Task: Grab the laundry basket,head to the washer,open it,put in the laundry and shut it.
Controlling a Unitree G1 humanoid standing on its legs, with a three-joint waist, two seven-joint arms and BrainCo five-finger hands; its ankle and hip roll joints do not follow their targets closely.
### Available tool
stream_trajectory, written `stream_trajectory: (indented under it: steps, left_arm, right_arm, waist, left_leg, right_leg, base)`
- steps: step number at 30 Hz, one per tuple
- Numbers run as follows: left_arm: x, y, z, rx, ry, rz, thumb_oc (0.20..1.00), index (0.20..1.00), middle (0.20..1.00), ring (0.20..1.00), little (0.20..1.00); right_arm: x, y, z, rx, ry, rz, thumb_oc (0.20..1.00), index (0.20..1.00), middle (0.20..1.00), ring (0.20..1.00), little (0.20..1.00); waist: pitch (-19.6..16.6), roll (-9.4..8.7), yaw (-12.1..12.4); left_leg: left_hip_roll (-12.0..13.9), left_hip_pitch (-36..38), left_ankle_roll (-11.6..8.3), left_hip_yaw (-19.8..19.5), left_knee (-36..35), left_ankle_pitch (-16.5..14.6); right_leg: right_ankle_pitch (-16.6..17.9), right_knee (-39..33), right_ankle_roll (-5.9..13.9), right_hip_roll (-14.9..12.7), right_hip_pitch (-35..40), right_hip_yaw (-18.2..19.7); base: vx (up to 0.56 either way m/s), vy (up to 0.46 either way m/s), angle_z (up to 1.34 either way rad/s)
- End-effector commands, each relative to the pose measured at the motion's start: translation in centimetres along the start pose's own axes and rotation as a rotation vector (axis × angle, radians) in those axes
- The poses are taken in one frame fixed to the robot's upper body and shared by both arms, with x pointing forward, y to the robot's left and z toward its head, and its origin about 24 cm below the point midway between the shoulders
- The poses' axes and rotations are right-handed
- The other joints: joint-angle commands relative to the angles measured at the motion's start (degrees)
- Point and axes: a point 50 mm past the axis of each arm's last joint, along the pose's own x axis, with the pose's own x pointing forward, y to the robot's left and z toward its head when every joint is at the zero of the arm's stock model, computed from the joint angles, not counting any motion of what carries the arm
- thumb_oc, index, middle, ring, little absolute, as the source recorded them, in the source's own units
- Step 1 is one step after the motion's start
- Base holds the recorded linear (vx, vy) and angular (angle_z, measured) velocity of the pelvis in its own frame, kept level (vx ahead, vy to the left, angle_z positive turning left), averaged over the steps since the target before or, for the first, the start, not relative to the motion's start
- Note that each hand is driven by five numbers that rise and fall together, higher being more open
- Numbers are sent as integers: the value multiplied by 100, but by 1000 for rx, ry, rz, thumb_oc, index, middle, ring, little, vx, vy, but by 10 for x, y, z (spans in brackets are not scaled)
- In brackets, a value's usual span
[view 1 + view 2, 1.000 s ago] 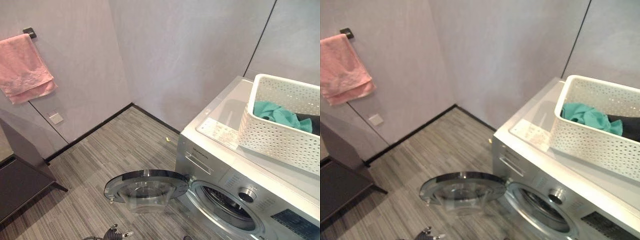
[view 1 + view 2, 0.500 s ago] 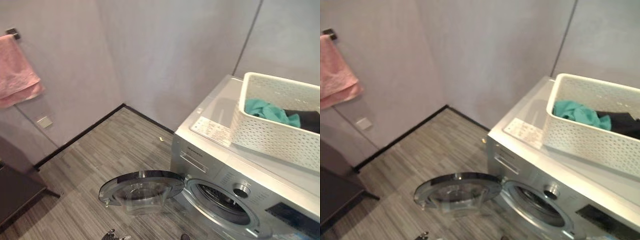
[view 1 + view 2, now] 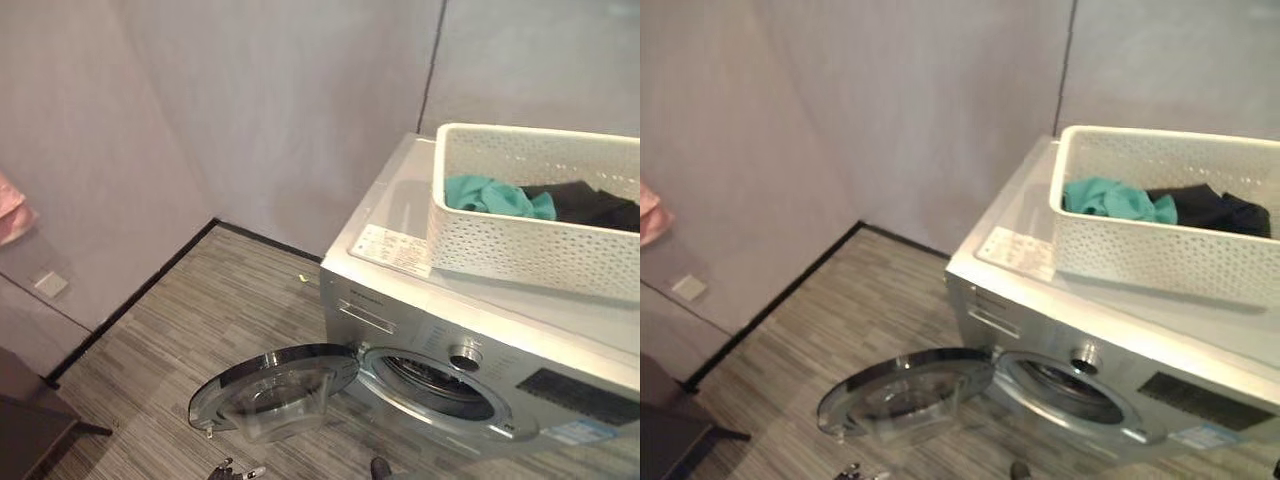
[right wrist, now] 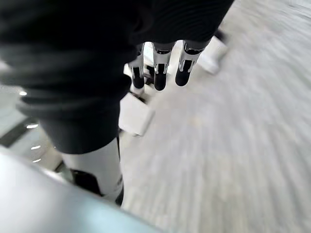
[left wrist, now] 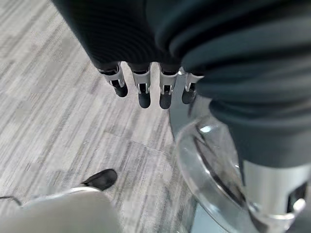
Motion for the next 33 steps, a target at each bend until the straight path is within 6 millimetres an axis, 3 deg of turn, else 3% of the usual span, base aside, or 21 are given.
stream_trajectory:
  steps: [1,5,7,8,12,14,15,19,24,25,27,28,30,31,33]
  left_arm:
    - [4,13,8,53,4,46,1000,1000,1000,1000,1000]
    - [4,13,12,69,-12,52,1000,1000,1000,1000,1000]
    - [4,13,12,69,-12,52,1000,1000,1000,1000,1000]
    - [4,15,13,82,-17,61,1000,1000,1000,1000,1000]
    - [4,14,12,114,-19,61,1000,1000,1000,1000,1000]
    - [4,13,12,113,-20,60,1000,1000,1000,1000,1000]
    - [3,16,9,125,-10,61,1000,1000,1000,1000,1000]
    - [3,17,10,142,-15,57,1000,1000,1000,1000,1000]
    - [3,20,8,154,-14,46,1000,1000,1000,1000,1000]
    - [3,21,6,154,-1,37,1000,1000,1000,1000,1000]
    - [3,21,4,151,9,27,1000,1000,1000,1000,1000]
    - [2,19,1,147,24,3,1000,1000,1000,1000,1000]
    - [2,18,0,141,30,-6,1000,1000,1000,1000,1000]
    - [1,18,-2,150,38,-31,1000,1000,1000,1000,1000]
    - [1,15,-4,132,42,-40,1000,1000,1000,1000,1000]
  right_arm:
    - [6,12,57,34,-269,-53,1000,1000,1000,1000,1000]
    - [9,2,101,58,-444,-156,1000,1000,1000,1000,1000]
    - [8,2,101,58,-443,-156,1000,1000,1000,1000,1000]
    - [6,-9,136,59,-593,-234,1000,1000,1000,1000,1000]
    - [-3,-24,188,103,-809,-313,1000,1000,1000,1000,1000]
    - [-3,-24,189,103,-811,-313,1000,1000,1000,1000,1000]
    - [-5,-31,215,134,-904,-316,1000,1000,1000,1000,1000]
    - [-2,-35,236,105,-966,-315,1000,1000,1000,1000,1000]
    - [16,-28,260,-60,-987,-190,1000,1000,1000,1000,1000]
    - [26,-15,267,-98,-948,-34,1000,1000,1000,1000,1000]
    - [31,-8,272,-111,-931,36,1000,1000,1000,1000,1000]
    - [42,7,277,-181,-864,208,1000,1000,1000,1000,1000]
    - [46,13,280,-200,-832,256,1000,1000,1000,1000,1000]
    - [53,26,275,-369,-772,395,1000,1000,1000,1000,1000]
    - [55,32,279,-412,-757,433,1000,1000,1000,1000,1000]
  waist:
    - [-173,-504,332]
    - [-187,-496,380]
    - [-182,-495,379]
    - [-209,-496,413]
    - [-236,-517,477]
    - [-231,-507,475]
    - [-250,-552,526]
    - [-256,-588,578]
    - [-262,-663,652]
    - [-258,-720,673]
    - [-256,-741,661]
    - [-239,-793,680]
    - [-231,-813,669]
    - [-203,-880,745]
    - [-228,-865,670]
  left_leg:
    - [-56,-69,50,-337,53,-404]
    - [-53,-47,55,-353,53,-412]
    - [-52,-44,55,-354,53,-412]
    - [-50,-39,51,-382,53,-413]
    - [-34,-35,39,-417,53,-401]
    - [-33,-33,39,-416,53,-402]
    - [-23,-23,32,-419,53,-387]
    - [-15,-21,20,-419,53,-381]
    - [0,-40,-16,-434,53,-333]
    - [9,-50,-42,-413,53,-307]
    - [10,-52,-52,-403,53,-295]
    - [14,-62,-72,-378,53,-262]
    - [17,-65,-81,-363,53,-249]
    - [39,-49,-108,-338,53,-238]
    - [38,-80,-116,-328,53,-215]
  right_leg:
    - [78,50,361,-447,-157,-234]
    - [53,50,358,-445,-125,-245]
    - [53,50,357,-444,-122,-246]
    - [30,50,354,-442,-97,-268]
    - [3,50,344,-426,-64,-297]
    - [3,50,344,-426,-63,-297]
    - [9,50,339,-416,-49,-318]
    - [18,50,333,-408,-35,-341]
    - [47,50,319,-408,-23,-397]
    - [75,50,317,-405,-38,-405]
    - [91,50,314,-403,-41,-397]
    - [115,50,306,-395,-55,-392]
    - [125,50,303,-392,-57,-388]
    - [111,50,302,-382,-41,-383]
    - [120,50,303,-387,-68,-380]
  base:
    - [5,-6,-13]
    - [5,-7,-6]
    - [4,-11,2]
    - [7,-33,5]
    - [-3,-28,10]
    - [-9,-14,16]
    - [-16,-15,15]
    - [-12,-6,2]
    - [-30,-9,0]
    - [-42,-6,-1]
    - [-45,-1,-4]
    - [-47,3,-2]
    - [-24,2,-1]
    - [0,0,0]
    - [0,0,0]
